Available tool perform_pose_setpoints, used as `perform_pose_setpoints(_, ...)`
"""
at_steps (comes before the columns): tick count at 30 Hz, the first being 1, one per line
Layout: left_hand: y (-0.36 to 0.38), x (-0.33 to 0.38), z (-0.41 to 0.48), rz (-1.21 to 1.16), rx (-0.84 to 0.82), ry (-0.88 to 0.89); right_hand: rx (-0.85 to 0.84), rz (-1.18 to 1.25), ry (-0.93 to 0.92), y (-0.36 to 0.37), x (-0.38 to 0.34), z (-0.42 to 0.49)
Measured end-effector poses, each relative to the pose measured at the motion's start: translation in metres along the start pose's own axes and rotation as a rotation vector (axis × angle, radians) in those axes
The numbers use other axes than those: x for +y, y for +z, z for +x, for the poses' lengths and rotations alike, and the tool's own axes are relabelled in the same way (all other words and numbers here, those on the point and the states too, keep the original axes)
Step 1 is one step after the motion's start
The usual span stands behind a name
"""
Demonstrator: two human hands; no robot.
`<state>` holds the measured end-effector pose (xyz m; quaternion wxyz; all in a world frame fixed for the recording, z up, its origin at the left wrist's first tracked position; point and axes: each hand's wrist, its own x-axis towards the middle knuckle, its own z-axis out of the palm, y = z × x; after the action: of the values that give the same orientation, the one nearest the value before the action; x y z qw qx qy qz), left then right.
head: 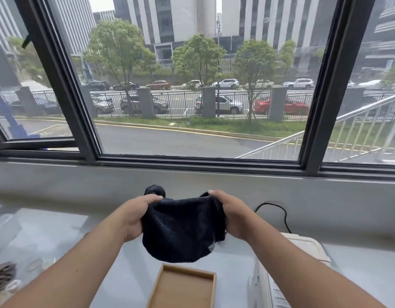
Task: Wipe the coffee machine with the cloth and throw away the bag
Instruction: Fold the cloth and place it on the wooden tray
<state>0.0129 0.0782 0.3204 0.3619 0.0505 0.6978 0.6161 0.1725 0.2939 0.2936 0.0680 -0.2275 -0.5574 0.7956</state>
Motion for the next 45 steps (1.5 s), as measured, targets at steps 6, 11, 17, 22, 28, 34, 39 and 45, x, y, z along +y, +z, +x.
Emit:
perform_pose_setpoints(6,-0.027,0.001,0.031,0.08,-0.15,0.04,0.107,0.012,-0.012,0.003,-0.002,0.005)
perform_pose_setpoints(11,-0.046,0.009,0.062,0.079,-0.152,0.042,0.326,-0.02,-0.007,0.009,0.0,0.02)
perform_pose_setpoints(17,-0.073,0.028,0.094,0.04,-0.151,0.16,0.427,-0.202,-0.073,0.021,0.008,0.031)
perform_pose_setpoints(22,-0.093,0.037,0.113,0.147,-0.13,0.297,0.365,-0.193,-0.161,0.032,0.008,0.031)
perform_pose_setpoints(28,-0.113,0.042,0.138,0.494,-0.043,0.475,0.474,-0.349,-0.204,0.045,0.008,0.037)
perform_pose_setpoints(34,-0.129,0.036,0.162,0.761,0.043,0.519,0.392,-0.293,-0.298,0.063,-0.007,0.039)
perform_pose_setpoints(39,-0.14,0.028,0.167,0.942,-0.003,0.483,0.407,-0.293,-0.378,0.096,-0.032,0.043)
perform_pose_setpoints(45,-0.149,0.021,0.157,1.091,-0.165,0.392,0.27,-0.537,-0.349,0.138,-0.069,0.045)
